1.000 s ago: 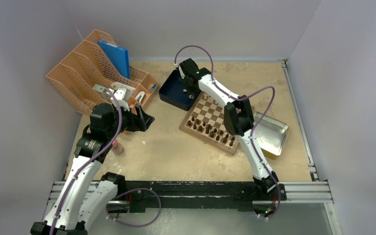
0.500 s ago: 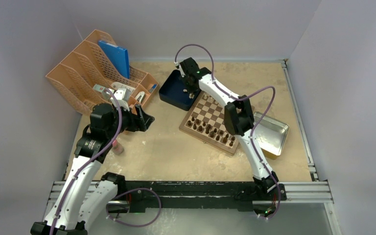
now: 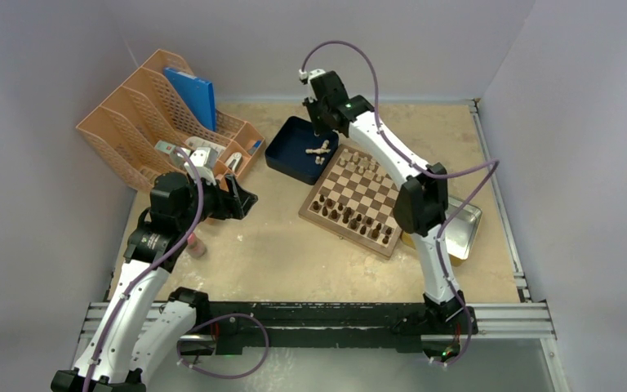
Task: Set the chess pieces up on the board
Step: Pick up the chess piece from the storage box, then place the chess piece on the chessboard.
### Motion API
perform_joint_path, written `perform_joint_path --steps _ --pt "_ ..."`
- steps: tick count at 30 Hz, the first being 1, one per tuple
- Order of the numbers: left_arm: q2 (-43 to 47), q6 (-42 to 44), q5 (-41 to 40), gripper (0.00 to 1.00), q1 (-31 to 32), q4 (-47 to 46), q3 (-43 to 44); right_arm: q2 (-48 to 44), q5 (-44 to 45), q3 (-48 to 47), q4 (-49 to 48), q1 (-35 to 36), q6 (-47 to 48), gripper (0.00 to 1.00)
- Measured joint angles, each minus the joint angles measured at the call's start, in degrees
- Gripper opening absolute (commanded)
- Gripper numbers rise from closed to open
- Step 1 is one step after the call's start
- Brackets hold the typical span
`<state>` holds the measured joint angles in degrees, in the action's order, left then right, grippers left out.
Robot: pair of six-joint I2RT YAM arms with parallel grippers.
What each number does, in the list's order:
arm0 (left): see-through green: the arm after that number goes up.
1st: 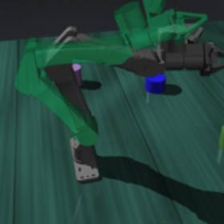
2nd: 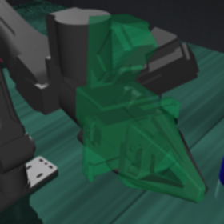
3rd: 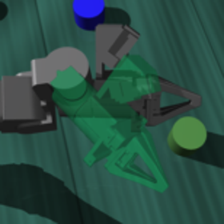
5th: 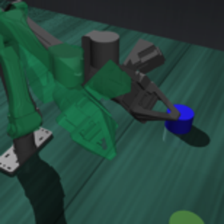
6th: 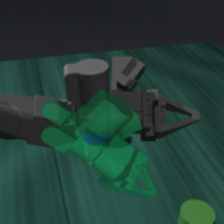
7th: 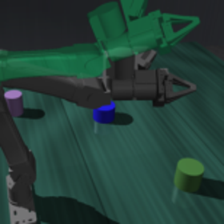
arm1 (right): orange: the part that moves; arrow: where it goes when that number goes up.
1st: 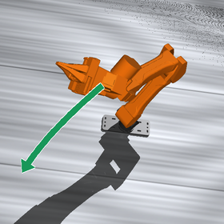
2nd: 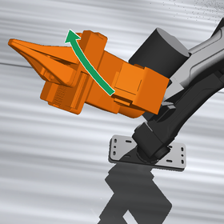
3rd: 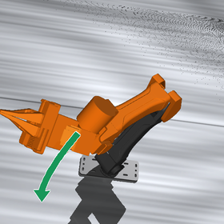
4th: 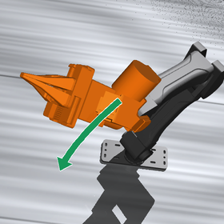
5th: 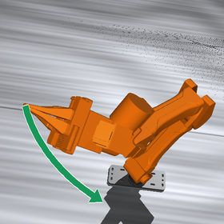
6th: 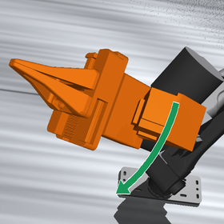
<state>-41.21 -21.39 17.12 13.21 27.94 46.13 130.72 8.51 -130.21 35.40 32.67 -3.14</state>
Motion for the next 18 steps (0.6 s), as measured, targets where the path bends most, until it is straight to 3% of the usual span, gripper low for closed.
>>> perform_joint_path --steps 9,18 --pt "0.00 0.00 0.07 0.77 0.00 0.00 -0.02 -7.37 2.86 7.89 0.28 -1.27 -4.57 0.14" --pt "0.20 0.00 0.11 0.77 0.50 0.00 -0.02 -16.22 7.04 21.73 0.50 -10.29 -9.33 0.13"
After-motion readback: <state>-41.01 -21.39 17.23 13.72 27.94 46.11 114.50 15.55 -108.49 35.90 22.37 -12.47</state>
